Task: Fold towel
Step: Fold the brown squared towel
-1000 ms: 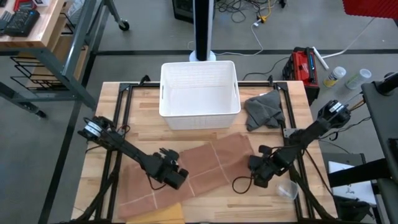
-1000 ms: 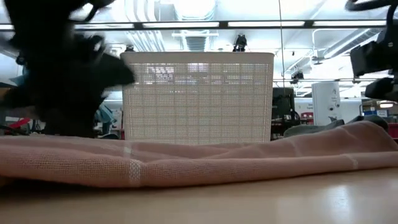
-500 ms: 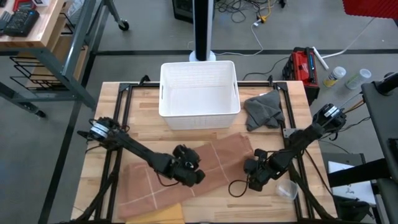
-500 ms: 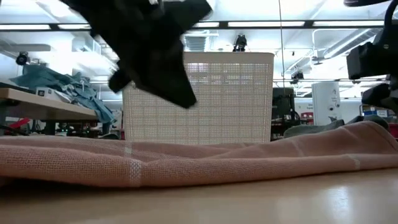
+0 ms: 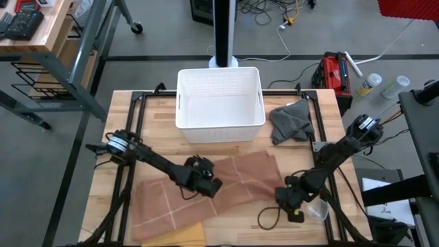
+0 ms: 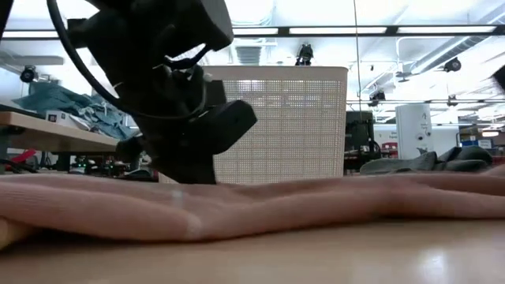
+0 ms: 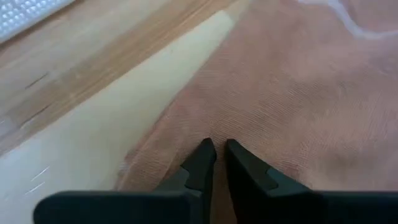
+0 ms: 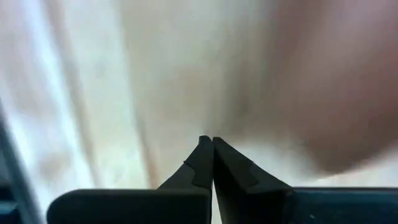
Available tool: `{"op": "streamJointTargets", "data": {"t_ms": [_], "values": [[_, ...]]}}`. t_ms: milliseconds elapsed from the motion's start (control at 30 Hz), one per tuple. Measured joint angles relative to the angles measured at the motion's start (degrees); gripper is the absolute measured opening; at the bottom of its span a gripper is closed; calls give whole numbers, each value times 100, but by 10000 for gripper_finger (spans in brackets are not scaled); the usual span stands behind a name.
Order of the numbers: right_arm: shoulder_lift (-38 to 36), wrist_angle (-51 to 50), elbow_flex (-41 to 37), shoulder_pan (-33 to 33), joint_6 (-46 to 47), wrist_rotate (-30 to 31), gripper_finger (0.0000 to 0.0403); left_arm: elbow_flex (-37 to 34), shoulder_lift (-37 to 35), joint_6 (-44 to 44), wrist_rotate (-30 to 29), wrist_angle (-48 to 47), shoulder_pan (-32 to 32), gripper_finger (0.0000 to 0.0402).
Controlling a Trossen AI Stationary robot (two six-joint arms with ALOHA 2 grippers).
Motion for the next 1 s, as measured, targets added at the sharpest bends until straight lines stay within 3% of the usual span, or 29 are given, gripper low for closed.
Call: {"op": "streamJointTargets", "data": {"t_ms": [100, 200, 400, 467, 600, 733, 867, 1000], "values": [[-75, -8, 43, 118, -6, 109, 0, -21, -254, 326, 194, 302, -13, 36], [-296, -1, 77, 179, 13, 730, 0, 64, -475, 1035, 130, 994, -30, 36], [-813, -586, 102, 19, 347, 3323, 0, 97, -276, 2269, -169, 2645, 45, 36], [-831, -799, 84, -228, 429, 3856, 0, 98, -134, 2361, -286, 2875, 105, 36], [-677, -694, -48, -873, 267, 3490, 0, 91, 212, 2092, -204, 2790, 211, 36], [-279, -582, -108, -1188, 136, 2445, 0, 82, 526, 1768, 248, 2610, 219, 36], [68, -238, -95, -1099, -130, 1129, 0, 125, 569, 1450, 735, 2245, 211, 36], [105, -91, -33, -750, 64, 1140, 0, 107, 408, 1574, 868, 2133, 160, 36]]}}
